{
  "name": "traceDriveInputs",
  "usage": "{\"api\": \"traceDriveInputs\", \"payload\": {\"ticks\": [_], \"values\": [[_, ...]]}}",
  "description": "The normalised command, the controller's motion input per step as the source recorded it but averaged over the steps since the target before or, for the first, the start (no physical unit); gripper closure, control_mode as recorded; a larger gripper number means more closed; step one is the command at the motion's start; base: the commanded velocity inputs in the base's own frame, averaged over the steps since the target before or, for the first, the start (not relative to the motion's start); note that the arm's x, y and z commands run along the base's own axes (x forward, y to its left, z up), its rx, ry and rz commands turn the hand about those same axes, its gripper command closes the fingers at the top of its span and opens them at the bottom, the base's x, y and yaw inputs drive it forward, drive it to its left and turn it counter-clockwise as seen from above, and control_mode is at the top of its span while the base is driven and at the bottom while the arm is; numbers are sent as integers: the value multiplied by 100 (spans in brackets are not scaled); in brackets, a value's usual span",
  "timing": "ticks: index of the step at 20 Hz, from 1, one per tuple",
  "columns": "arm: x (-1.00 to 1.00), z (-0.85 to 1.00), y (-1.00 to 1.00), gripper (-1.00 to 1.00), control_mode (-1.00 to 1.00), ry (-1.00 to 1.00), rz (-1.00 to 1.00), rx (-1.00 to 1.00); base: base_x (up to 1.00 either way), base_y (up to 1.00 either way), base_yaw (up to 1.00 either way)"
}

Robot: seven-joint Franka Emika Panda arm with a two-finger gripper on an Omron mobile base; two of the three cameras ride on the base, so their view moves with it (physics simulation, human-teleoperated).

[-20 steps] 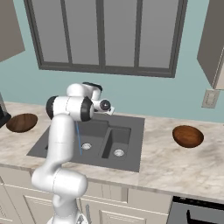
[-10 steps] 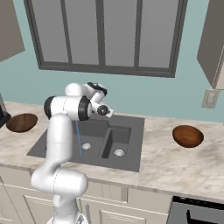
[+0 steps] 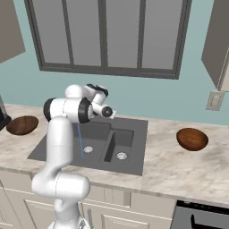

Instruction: Rinse each bowl for a few seconds and place them down in the sink or on the counter.

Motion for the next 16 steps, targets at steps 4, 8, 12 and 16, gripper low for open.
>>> {"api": "traceDriveInputs", "payload": {"ticks": [4,8,12,16], "values": [[0,80,-55,-100,-100,5,1,10,0,0,0],[1,87,-48,-100,-100,2,-1,9,0,0,0],[2,96,-44,-100,-100,1,-2,6,0,0,0],[1,100,-31,-100,-100,0,-1,2,0,0,0]]}}
